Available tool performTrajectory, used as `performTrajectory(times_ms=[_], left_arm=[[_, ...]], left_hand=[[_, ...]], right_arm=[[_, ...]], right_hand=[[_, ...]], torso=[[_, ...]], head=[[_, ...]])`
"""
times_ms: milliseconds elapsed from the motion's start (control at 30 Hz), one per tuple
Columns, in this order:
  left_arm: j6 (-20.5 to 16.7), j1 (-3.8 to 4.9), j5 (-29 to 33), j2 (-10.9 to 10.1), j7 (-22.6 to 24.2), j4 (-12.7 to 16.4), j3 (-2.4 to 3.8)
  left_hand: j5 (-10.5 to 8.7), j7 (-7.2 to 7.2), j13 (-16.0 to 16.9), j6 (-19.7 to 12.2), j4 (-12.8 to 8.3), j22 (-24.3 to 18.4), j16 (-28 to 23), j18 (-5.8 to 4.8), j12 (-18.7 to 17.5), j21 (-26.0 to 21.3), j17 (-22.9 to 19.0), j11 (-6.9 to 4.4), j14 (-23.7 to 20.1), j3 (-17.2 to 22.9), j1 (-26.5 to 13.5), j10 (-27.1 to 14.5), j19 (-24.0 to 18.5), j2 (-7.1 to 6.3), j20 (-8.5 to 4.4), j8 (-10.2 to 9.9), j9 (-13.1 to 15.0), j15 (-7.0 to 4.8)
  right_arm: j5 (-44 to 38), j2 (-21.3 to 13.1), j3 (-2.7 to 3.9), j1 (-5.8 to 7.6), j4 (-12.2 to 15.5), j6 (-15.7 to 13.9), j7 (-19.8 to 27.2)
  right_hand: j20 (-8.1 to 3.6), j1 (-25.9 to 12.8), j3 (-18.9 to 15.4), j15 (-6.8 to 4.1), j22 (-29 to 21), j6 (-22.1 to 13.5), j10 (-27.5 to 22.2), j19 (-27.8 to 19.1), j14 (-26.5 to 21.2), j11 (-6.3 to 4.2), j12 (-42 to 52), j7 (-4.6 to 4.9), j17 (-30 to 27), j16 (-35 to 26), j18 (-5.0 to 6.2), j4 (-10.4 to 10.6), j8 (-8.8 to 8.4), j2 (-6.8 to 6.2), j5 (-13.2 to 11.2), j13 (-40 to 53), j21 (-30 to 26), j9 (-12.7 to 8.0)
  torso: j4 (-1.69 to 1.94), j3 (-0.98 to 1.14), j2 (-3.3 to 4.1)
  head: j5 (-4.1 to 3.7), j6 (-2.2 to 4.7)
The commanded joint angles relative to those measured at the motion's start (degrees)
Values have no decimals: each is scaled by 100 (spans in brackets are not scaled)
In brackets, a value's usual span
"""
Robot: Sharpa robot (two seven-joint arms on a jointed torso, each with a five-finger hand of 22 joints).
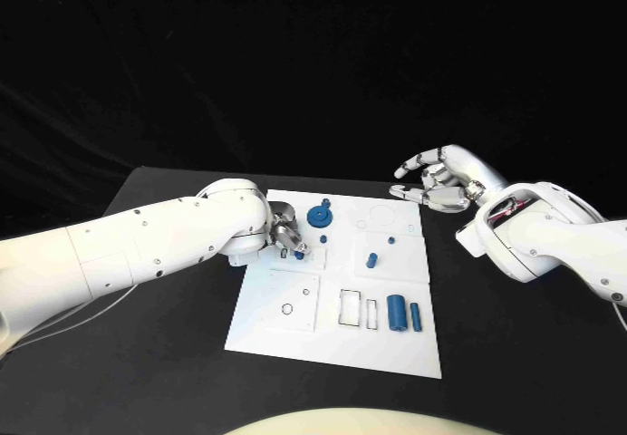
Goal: Assemble the parts on the task board
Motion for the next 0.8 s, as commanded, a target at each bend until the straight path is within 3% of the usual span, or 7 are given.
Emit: performTrajectory(times_ms=[33, 433, 633, 800], left_arm=[[150, -26, 67, 27, 13, 12, -16], [148, -27, 70, 28, -12, -1, -17], [136, -27, 70, 26, -11, -4, -17], [124, -27, 70, 21, -9, -2, -17]], left_hand=[[12, -68, 7, 67, 6, 455, 26, -49, 43, 41, 1481, -15, 598, -83, -66, 36, 48, -11, 9, -18, -6, -53], [11, -76, 36, 101, 161, 508, 36, -60, 71, 60, 1498, -23, 603, -326, -133, 55, 91, 0, -1, -27, -20, -62], [11, -73, 49, 144, 464, 519, 37, -62, 90, 60, 1500, -19, 603, -1024, -184, 64, 100, 62, -16, -30, -30, -57], [12, -67, 58, 151, 560, 535, 40, -66, 102, 63, 1505, -15, 605, -1448, -179, 69, 112, 132, -21, -39, -38, -55]], right_arm=[[-13, 0, 0, -6, 3, 7, 43], [-12, -7, 0, -8, 9, 14, 29], [-12, -11, 0, -8, 10, 11, 21], [-12, -13, 0, -8, 9, 6, 21]], right_hand=[[-46, -61, 29, -44, 1278, 39, -19, 387, 437, -32, -28, 6, 832, -30, 6, 20, 27, 0, 21, -8, -39, 9], [-48, -95, 20, -45, 1274, 37, -19, 384, 434, -33, -29, 5, 820, -36, 8, 23, 31, -4, 15, -10, -45, 8], [-48, -105, 18, -45, 1266, 36, -17, 376, 431, -33, -27, 5, 809, -40, 11, 24, 32, -3, 15, -8, -55, 7], [-49, -111, 17, -45, 1265, 35, -21, 376, 431, -33, -31, 5, 807, -41, 11, 25, 33, -3, 17, -13, -56, 7]], torso=[[0, 2, -2], [-4, 2, -1], [-1, 1, -3], [-7, 1, -5]], head=[[-2, 0], [-2, 0], [-6, 3], [-5, 3]])
